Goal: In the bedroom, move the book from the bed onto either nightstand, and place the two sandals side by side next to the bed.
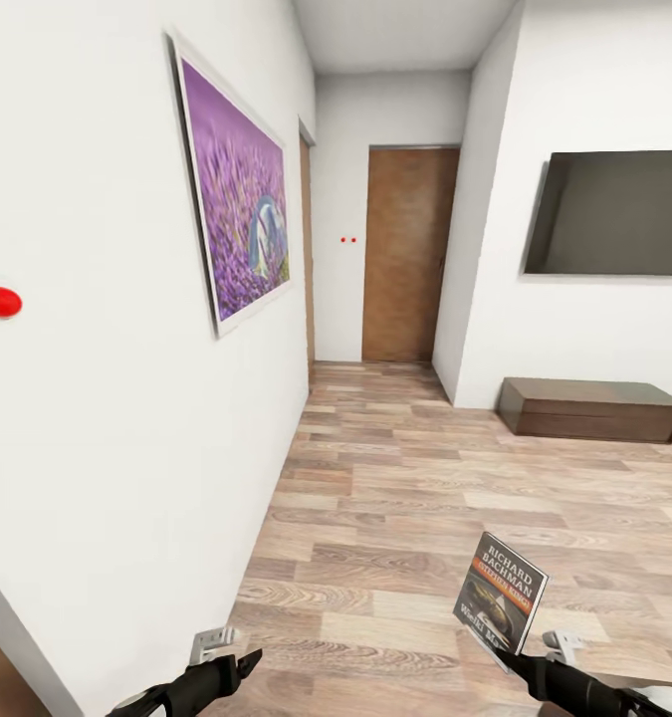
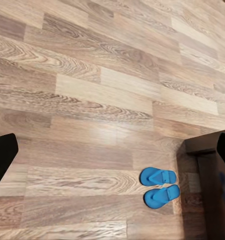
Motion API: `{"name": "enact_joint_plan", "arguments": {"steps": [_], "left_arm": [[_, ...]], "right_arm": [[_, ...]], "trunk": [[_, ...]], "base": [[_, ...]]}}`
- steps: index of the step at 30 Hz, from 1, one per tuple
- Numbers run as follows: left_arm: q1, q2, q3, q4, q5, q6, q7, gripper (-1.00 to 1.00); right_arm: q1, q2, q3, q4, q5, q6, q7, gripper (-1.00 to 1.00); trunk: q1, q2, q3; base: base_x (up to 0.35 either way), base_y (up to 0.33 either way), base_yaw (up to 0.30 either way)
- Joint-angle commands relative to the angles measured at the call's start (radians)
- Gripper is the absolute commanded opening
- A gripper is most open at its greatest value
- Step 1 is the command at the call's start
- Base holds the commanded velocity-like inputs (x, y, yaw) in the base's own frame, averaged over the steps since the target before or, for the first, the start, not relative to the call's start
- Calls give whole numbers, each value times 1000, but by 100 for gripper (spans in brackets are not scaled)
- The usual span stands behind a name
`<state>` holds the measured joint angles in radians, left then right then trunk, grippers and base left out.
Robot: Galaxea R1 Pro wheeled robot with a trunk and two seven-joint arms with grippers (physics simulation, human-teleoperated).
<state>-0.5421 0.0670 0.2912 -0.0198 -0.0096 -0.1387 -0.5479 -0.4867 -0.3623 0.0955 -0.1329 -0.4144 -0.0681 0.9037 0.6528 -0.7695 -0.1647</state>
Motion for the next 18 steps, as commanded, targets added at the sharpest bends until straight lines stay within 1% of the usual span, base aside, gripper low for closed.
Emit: {"name": "enact_joint_plan", "arguments": {"steps": [1,8,15,18], "left_arm": [[-1,0,2,1,-1,-4,-3,100],[-1,0,2,1,-1,-4,-3,100],[-1,0,2,1,-1,-4,-3,100],[-1,0,2,1,-1,-4,-3,100]], "right_arm": [[-1,0,7,1,-6,-7,1,-100],[-1,0,7,1,-6,-7,1,-100],[-1,0,7,1,-6,-7,1,-100],[-1,0,7,1,-6,-7,1,-100]], "trunk": [[0,-1,-2],[0,-1,-2],[0,-1,-2],[0,-1,-2]], "base": [[0,50,1],[0,10,15],[0,0,203],[37,0,103]]}}
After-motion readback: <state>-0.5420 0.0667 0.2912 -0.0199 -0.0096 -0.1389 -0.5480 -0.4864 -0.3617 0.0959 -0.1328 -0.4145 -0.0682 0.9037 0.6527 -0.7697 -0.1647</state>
